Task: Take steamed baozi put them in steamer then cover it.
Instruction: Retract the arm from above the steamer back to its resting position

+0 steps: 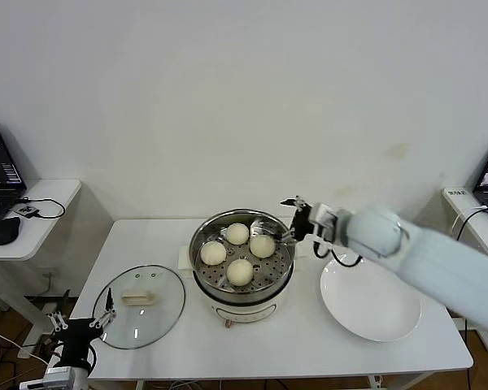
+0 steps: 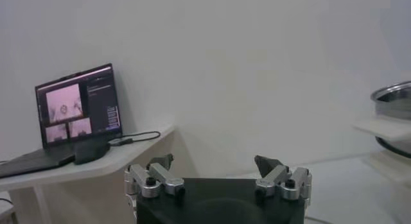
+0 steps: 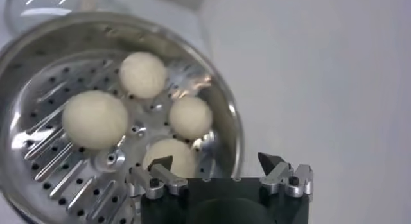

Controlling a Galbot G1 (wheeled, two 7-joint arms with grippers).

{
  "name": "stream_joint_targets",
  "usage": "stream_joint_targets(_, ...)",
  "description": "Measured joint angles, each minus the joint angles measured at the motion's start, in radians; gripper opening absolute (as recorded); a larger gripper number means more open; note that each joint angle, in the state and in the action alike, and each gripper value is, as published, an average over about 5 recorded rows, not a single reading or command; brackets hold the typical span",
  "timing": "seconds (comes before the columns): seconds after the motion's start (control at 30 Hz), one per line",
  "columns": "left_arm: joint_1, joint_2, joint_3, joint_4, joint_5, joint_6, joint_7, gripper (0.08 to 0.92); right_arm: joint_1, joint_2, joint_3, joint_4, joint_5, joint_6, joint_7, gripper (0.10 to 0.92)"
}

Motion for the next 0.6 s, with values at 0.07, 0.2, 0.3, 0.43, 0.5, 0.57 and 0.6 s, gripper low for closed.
stream_joint_targets(0.07,0.0,0.001,0.005,0.004,0.009,0.004,0.001,0.823,-0.13,0.003,0.124,0.01,-0.007,0.059,0.039,0.823)
stream_joint_targets(0.2,-0.005,0.007,0.016,0.013,0.038,0.013,0.003,0.823,-0.38,0.056,0.382,0.018,-0.045,0.179,0.085,0.823)
stream_joint_targets(0.3,-0.013,0.008,0.021,0.025,0.076,0.017,0.001,0.823,-0.544,0.129,0.567,0.021,-0.088,0.26,0.095,0.823)
stream_joint_targets(0.43,-0.029,0.014,0.021,0.05,0.166,0.01,-0.009,0.823,-0.735,0.245,0.793,0.027,-0.148,0.355,0.089,0.823)
stream_joint_targets(0.5,-0.038,0.021,0.017,0.067,0.232,0.001,-0.017,0.823,-0.819,0.303,0.894,0.03,-0.178,0.397,0.084,0.823)
stream_joint_targets(0.57,-0.048,0.029,0.011,0.088,0.314,-0.012,-0.025,0.823,-0.894,0.355,0.984,0.031,-0.207,0.434,0.08,0.823)
stream_joint_targets(0.6,-0.053,0.035,0.006,0.1,0.36,-0.019,-0.029,0.823,-0.93,0.38,1.026,0.032,-0.221,0.451,0.079,0.823)
